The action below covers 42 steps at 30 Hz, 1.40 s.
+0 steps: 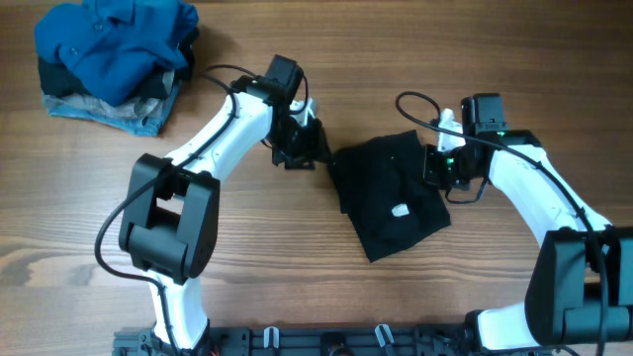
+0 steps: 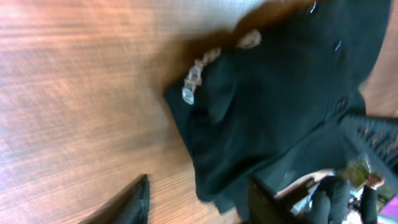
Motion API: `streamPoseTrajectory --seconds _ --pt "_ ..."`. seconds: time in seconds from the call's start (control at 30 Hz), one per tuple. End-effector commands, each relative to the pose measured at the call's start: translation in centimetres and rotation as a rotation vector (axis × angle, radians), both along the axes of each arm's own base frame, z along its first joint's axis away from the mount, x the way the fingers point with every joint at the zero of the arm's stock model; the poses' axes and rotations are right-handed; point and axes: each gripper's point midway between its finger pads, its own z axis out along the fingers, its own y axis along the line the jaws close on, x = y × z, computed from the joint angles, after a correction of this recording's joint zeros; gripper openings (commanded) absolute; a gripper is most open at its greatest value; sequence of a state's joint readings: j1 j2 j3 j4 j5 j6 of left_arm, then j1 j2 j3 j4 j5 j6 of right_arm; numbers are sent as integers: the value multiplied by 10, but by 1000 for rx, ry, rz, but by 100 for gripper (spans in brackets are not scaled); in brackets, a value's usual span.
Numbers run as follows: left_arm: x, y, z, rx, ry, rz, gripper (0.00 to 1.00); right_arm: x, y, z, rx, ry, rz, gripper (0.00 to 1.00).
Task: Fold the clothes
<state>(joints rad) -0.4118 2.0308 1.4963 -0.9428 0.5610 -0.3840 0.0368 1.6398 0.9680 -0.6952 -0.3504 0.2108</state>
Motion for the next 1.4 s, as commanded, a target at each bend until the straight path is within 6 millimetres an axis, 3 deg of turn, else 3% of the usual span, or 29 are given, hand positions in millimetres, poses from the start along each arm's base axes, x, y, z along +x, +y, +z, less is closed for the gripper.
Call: streamPoseTrajectory --seconds 0.0,0.1,0.2,0.3,0.4,0.5,0.57,0.73,0.9,1.07,1.27,1.37 --pt "-18 -18 6 -19 4 -87 82 -14 -34 -32 -186 101 -123 4" --pt "-28 -30 6 -18 4 -125 97 -19 -24 -41 -128 142 -105 4" --pt "-37 -39 6 -17 5 -154 100 -17 -6 -34 -31 110 -11 4" --pt "-41 -43 5 -8 10 -157 100 -6 3 -10 24 37 13 4" --pt "-40 -42 4 9 20 -132 100 4 25 35 144 -114 119 4" --pt "-38 -39 2 25 15 -122 100 3 36 64 210 -199 162 4" --pt "-37 -39 2 27 10 -121 100 3 37 70 209 -219 173 5" --pt "-30 -35 1 38 -9 -109 100 -4 36 54 206 -177 177 4" --pt "-25 -31 1 35 -15 -93 100 -18 38 10 198 -49 190 4" --pt "-28 -33 1 36 -11 -97 100 -25 25 -27 136 101 61 4" --pt "-40 -33 -14 63 43 -48 100 -21 20 -33 110 110 24 4" --pt "-48 -28 -32 78 90 11 100 -21 20 -32 107 108 25 4"
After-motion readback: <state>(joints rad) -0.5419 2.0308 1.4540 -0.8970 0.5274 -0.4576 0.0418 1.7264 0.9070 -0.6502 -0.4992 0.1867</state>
